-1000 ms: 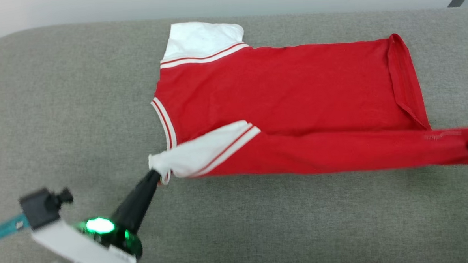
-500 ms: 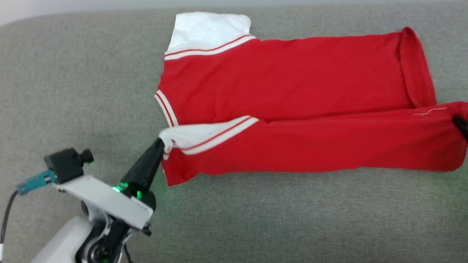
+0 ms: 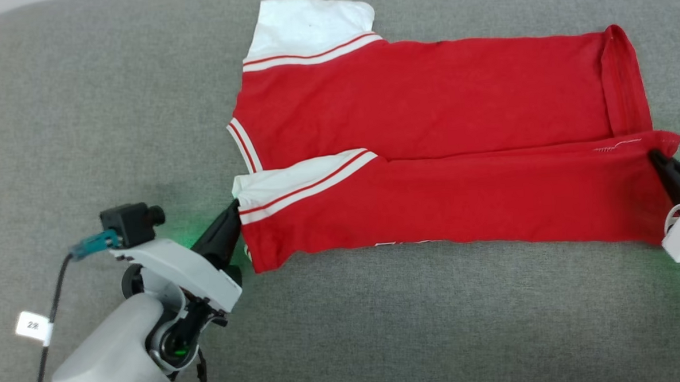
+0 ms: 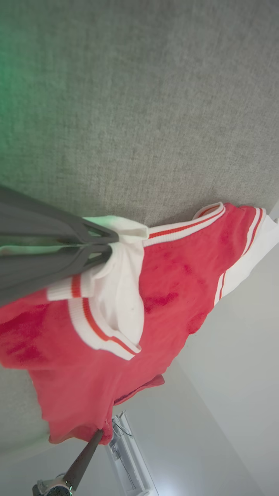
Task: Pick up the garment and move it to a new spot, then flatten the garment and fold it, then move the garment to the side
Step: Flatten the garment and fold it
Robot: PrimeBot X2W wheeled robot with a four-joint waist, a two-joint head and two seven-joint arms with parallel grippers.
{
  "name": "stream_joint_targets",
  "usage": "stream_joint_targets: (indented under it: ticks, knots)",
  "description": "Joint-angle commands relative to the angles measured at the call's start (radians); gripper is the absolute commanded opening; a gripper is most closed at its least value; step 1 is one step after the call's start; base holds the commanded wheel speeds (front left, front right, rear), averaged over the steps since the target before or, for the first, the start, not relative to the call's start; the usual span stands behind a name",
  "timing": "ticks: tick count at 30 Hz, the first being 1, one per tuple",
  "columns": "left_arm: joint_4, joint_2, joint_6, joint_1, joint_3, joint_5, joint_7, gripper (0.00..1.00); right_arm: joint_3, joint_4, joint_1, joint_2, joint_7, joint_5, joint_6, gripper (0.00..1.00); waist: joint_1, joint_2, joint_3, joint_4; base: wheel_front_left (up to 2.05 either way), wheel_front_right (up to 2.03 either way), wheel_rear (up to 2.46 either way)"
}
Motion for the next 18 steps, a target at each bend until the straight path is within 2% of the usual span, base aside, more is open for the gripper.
stream_joint_targets:
  ticks: [1, 4, 8, 9, 10, 11, 12, 18]
  knots:
    - [0.023, -0.002, 0.003, -0.009, -0.017, 0.006, -0.001, 0.08, 0.008, 0.016, -0.011, 0.004, -0.015, -0.005, 0.0, 0.0, 0.0, -0.0001, -0.011, 0.001, 0.0, 0.0, 0.0]
    - [0.038, -0.009, 0.003, -0.031, -0.06, 0.003, -0.002, 0.31, 0.028, 0.054, -0.007, 0.008, -0.036, -0.007, 0.0, 0.0, 0.0, -0.0001, -0.027, 0.001, 0.0, 0.0, 0.0]
    - [0.049, 0.01, 0.003, -0.062, -0.103, -0.012, 0.001, 0.3, 0.048, 0.094, -0.014, 0.017, -0.056, 0.009, 0.0, 0.0, 0.0, -0.0001, -0.048, -0.003, 0.0, 0.0, 0.0]
    - [0.05, 0.014, 0.003, -0.069, -0.115, -0.012, 0.003, 0.32, 0.051, 0.102, -0.017, 0.017, -0.058, 0.01, 0.0, 0.11, 0.0, -0.0001, -0.053, -0.004, 0.0, 0.0, 0.0]
    - [0.053, 0.019, 0.003, -0.076, -0.128, -0.01, 0.004, 0.38, 0.053, 0.11, -0.02, 0.015, -0.063, 0.01, 0.0, 0.36, 0.0, -0.0001, -0.059, -0.005, 0.0, 0.0, 0.0]
    - [0.053, 0.024, 0.003, -0.085, -0.138, -0.012, 0.006, 0.56, 0.054, 0.118, -0.024, 0.013, -0.067, 0.008, 0.0, 0.87, 0.0, -0.0001, -0.064, -0.007, 0.0, 0.0, 0.0]
    - [0.043, 0.028, 0.003, -0.091, -0.144, -0.029, 0.012, 1.0, 0.052, 0.123, -0.027, 0.014, -0.073, 0.009, 0.0, 1.0, 0.0, -0.0001, -0.069, -0.008, 0.0, 0.0, 0.0]
    - [0.027, 0.095, 0.003, -0.149, -0.172, -0.019, 0.017, 1.0, 0.027, 0.118, -0.029, 0.019, -0.102, 0.012, 0.0, 1.0, 0.0, -0.0001, -0.091, -0.012, 0.0, 0.0, 0.0]
